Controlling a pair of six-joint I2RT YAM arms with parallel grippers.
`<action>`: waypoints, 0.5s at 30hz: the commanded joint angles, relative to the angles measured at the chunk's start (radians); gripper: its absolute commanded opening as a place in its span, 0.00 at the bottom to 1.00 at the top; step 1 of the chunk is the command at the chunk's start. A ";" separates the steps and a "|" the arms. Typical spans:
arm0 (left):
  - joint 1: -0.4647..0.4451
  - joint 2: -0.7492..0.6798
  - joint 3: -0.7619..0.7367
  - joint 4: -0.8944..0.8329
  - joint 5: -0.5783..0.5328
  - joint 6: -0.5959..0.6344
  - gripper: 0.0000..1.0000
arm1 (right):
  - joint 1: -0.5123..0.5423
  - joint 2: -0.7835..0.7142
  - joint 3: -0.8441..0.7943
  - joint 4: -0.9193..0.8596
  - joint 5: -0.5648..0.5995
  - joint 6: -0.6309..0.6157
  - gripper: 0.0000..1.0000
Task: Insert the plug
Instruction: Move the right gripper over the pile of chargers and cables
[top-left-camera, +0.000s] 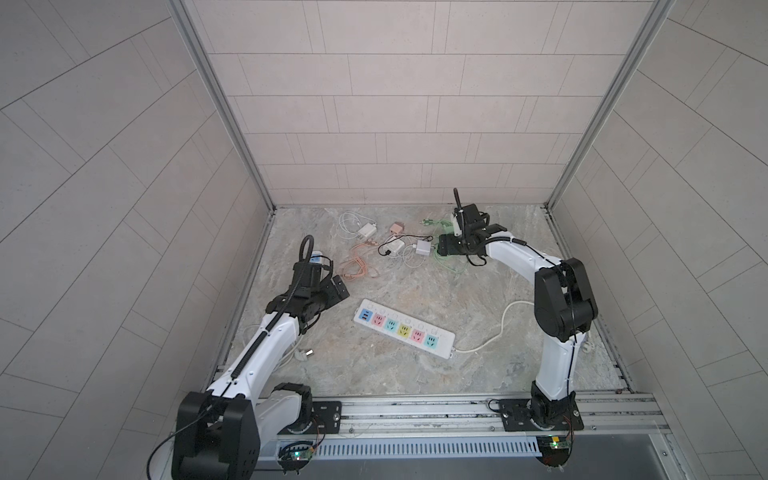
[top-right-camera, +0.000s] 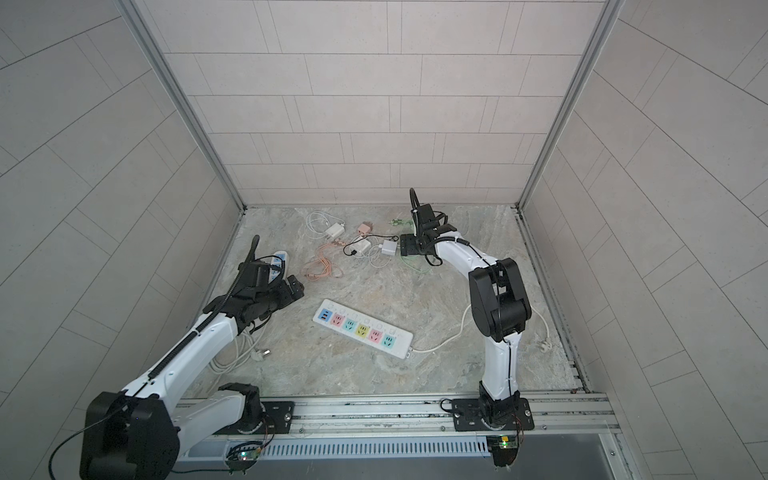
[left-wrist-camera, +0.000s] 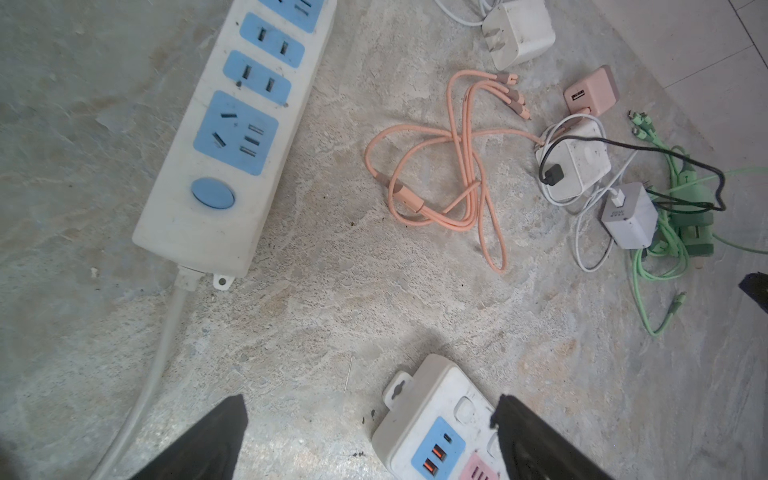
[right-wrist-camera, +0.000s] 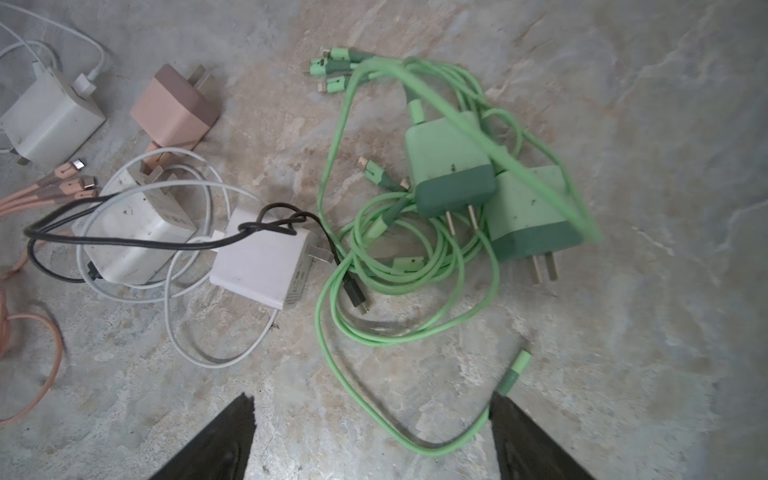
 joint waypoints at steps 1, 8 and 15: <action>0.001 0.003 0.011 0.013 0.019 0.019 1.00 | 0.012 0.024 0.030 -0.030 -0.062 0.011 0.87; 0.001 0.021 0.012 0.022 0.029 0.021 1.00 | 0.047 0.085 0.073 0.002 -0.063 0.062 0.86; 0.001 0.034 0.033 -0.017 0.008 0.023 0.99 | 0.076 0.172 0.154 0.007 -0.028 0.126 0.83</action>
